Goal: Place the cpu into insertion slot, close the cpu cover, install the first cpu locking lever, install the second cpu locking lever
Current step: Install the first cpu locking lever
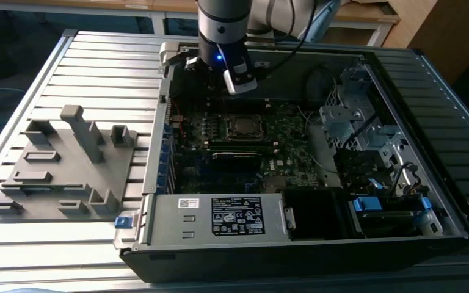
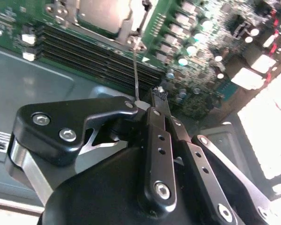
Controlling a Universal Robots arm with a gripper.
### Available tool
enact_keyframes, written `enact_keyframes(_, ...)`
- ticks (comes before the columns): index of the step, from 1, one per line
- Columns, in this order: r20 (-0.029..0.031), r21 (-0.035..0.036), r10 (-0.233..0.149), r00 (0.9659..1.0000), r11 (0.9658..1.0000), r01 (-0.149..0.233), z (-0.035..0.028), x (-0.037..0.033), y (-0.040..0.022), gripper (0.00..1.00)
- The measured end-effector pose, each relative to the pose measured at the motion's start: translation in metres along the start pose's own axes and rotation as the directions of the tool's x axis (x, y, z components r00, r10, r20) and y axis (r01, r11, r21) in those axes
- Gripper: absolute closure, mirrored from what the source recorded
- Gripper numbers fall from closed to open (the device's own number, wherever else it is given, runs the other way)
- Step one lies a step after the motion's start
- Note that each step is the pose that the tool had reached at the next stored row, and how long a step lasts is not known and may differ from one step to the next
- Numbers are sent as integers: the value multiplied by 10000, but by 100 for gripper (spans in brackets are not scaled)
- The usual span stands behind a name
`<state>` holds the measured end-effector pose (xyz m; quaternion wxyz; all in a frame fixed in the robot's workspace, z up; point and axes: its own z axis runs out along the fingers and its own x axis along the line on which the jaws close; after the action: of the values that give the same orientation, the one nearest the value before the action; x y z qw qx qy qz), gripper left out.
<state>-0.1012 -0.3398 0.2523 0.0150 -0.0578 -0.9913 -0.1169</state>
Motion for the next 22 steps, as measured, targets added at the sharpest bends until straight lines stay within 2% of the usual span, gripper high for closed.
enact_keyframes(5, -1, 0, 0, 10000, 10000, 0, -1, -161, 20, 90)
enact_keyframes(9, 0, -1, -1, 10000, 10000, 1, -1, -257, 32, 90)
enact_keyframes(13, 0, -5, 0, 10000, 10000, 0, -1, -265, 33, 90)
enact_keyframes(15, 6, -73, -6, 10000, 10000, 6, 2, -266, 29, 90)
enact_keyframes(19, 133, -214, -39, 9999, 9998, 42, 13, -267, 14, 90)
enact_keyframes(20, 157, -237, -47, 9999, 9997, 51, 17, -268, 12, 90)
enact_keyframes(22, 172, -236, -12, 9999, 9997, 16, 20, -269, 9, 90)
